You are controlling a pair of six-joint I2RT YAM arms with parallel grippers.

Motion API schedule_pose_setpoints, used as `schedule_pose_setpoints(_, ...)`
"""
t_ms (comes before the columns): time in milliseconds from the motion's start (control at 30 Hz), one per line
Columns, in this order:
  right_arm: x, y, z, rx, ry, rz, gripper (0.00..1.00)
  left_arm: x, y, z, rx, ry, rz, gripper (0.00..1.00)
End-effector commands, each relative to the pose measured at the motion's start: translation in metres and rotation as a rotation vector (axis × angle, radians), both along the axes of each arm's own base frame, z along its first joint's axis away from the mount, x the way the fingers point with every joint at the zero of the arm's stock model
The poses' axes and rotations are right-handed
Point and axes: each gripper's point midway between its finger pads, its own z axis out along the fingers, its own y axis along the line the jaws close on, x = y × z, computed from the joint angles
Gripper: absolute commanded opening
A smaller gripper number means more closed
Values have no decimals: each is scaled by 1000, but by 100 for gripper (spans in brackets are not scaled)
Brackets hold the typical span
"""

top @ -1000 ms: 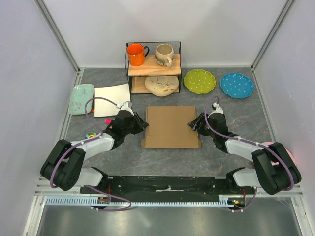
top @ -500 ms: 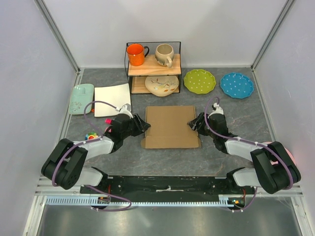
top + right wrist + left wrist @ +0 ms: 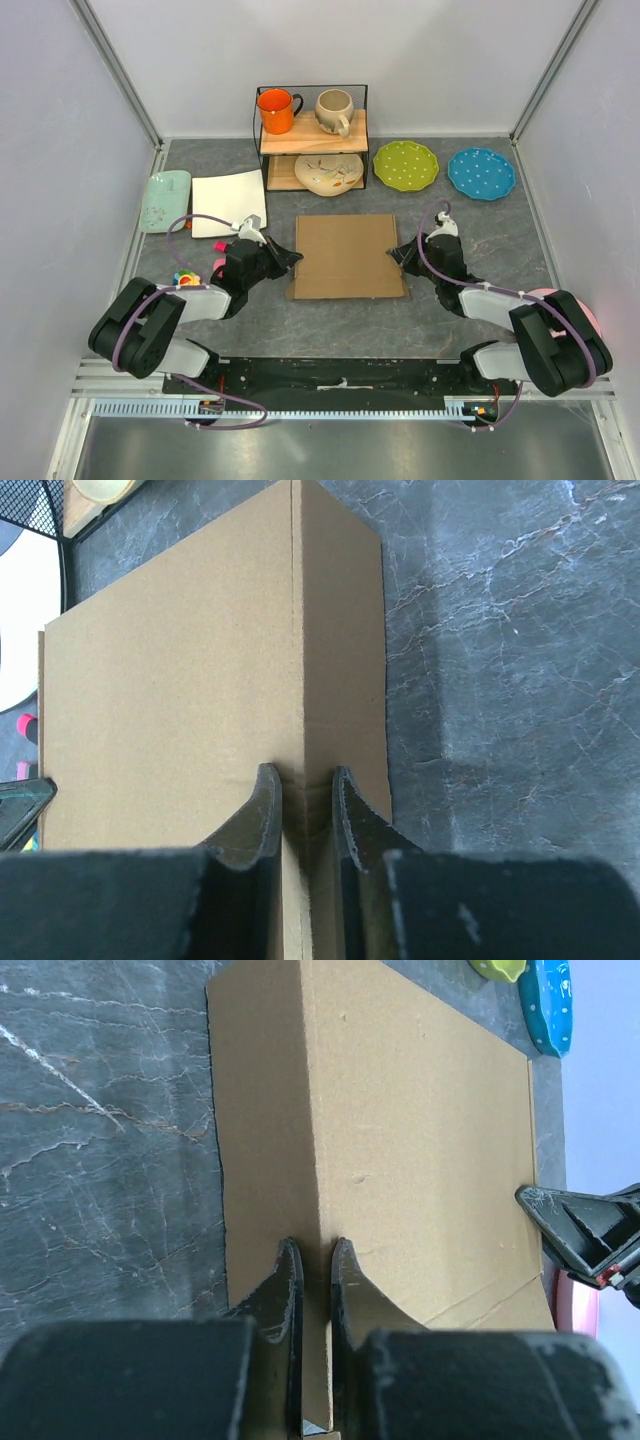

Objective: Fold the paper box

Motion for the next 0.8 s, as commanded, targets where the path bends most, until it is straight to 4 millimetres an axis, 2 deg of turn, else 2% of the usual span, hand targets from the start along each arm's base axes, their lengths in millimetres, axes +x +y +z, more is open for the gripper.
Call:
schedule_pose_setpoints(0,-48,-3,-45,-67,202,72,14,-37,-2,-33,24,148,-68,6)
schedule_pose_setpoints(67,-43,-4,-35,-72,184,58,34,-32,0,-25,36,137,-62,19)
schedule_pose_setpoints(100,-44,-7,-30,-80,182,52,42,-32,1,-21,39,133,-61,34)
schedule_pose_setpoints(133,-43,-9,-26,-85,177,39,58,-32,6,-15,43,132,-46,39)
schedule_pose_setpoints(233,-35,-14,-6,-96,135,1,73,-24,12,9,32,79,-8,50)
schedule_pose_setpoints(333,-28,-15,16,-93,86,-8,79,-20,17,24,32,61,15,55)
schedule_pose_setpoints(367,-28,-16,21,-94,82,-6,80,-19,18,34,24,38,16,56)
schedule_pose_setpoints(433,-25,-15,45,-71,20,-9,83,-17,22,47,22,17,29,56)
schedule_pose_setpoints(533,-25,-28,62,-101,-27,-52,85,-20,32,62,10,-14,63,59)
schedule_pose_setpoints(567,-27,-32,61,-118,-20,-60,85,-20,35,68,-3,-30,83,59)
schedule_pose_setpoints(600,-27,-37,64,-122,-33,-77,80,-20,39,69,-5,-34,100,59)
schedule_pose_setpoints(633,-30,-41,56,-129,-16,-86,74,-22,43,63,-2,-26,116,57)
schedule_pose_setpoints(667,-32,-44,51,-130,-4,-95,66,-21,47,61,-1,-24,140,50)
schedule_pose_setpoints(700,-34,-45,46,-126,12,-100,45,-19,50,58,-3,-24,155,42)
schedule_pose_setpoints(733,-38,-46,36,-127,38,-100,33,-20,53,50,1,-6,164,32)
schedule_pose_setpoints(767,-39,-47,30,-124,57,-104,21,-20,54,46,0,13,170,15)
